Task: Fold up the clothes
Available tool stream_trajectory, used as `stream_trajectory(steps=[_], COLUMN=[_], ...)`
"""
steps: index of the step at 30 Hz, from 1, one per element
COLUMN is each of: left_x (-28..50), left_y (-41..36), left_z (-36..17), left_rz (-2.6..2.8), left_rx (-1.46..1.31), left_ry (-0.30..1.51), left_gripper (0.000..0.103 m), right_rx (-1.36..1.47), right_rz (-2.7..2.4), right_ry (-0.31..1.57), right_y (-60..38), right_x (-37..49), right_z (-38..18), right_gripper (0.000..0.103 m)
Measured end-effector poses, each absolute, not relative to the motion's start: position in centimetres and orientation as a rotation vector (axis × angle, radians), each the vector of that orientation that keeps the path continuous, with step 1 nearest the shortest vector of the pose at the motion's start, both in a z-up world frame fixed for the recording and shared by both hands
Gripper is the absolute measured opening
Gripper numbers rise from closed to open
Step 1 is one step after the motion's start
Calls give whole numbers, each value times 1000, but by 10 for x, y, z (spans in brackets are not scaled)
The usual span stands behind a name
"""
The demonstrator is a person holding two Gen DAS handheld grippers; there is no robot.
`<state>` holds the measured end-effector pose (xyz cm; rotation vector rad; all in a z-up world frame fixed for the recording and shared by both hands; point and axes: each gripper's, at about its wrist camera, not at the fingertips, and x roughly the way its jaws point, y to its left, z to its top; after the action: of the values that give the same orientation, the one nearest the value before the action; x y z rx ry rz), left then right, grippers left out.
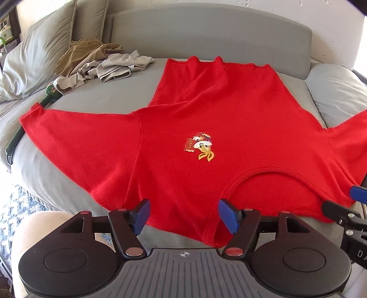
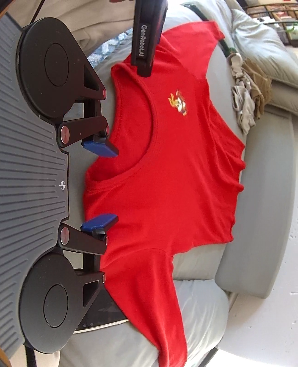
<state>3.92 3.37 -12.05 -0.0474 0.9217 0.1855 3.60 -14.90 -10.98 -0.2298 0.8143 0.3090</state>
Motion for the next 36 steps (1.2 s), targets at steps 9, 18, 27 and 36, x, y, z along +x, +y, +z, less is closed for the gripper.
stream_trajectory(steps=[9, 18, 27, 36], left_x=[40, 35, 34, 86], left_y=[34, 29, 37, 90], left_z=[-135, -135, -90, -5], left_rz=[176, 148, 66, 54], left_rx=[-90, -73, -100, -153], left_ry=[972, 1023, 969, 713], left_gripper=[71, 71, 67, 71], right_rx=[-184, -132, -43, 81], right_rz=[293, 311, 408, 435], right_ry=[832, 928, 892, 577], right_y=[-152, -161, -174, -199], right_x=[49, 54, 42, 78], right_z=[-112, -134, -81, 39], right_gripper=[58, 68, 70, 86])
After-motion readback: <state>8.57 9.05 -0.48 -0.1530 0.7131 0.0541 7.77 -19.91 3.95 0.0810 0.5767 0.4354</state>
